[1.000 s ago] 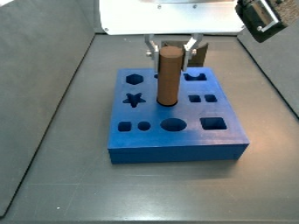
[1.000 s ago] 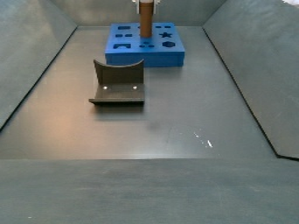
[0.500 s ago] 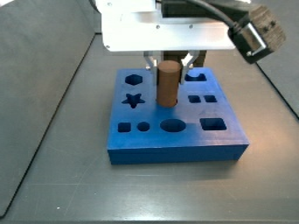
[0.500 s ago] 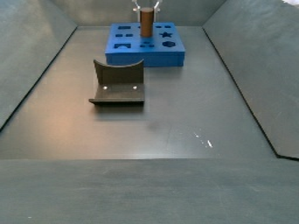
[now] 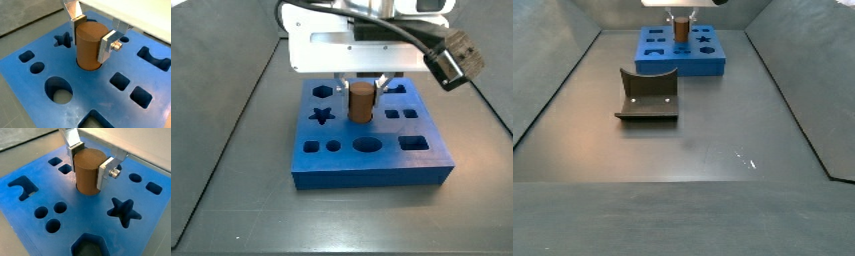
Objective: Insert the round object.
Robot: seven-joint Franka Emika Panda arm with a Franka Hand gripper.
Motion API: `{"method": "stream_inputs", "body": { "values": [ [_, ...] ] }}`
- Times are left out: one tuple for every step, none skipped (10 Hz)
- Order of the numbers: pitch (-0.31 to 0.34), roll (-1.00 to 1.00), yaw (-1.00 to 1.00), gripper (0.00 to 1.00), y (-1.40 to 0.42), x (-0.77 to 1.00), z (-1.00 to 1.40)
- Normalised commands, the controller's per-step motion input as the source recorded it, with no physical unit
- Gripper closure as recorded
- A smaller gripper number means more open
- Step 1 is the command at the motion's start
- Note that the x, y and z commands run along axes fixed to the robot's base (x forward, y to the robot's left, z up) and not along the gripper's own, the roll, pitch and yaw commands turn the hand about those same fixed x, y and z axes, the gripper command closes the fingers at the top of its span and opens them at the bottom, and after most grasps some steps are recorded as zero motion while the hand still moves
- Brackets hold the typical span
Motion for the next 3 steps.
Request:
{"method": "stream_inputs", "body": {
  "values": [
    [0.000, -0.05, 0.00, 1.00, 0.05, 0.00, 0.00],
    [0.000, -0.02, 0.00, 1.00, 0.00, 0.00, 0.00],
    [0.000, 0.00, 0.00, 1.00, 0.00, 0.00, 0.00]
  ]
}}
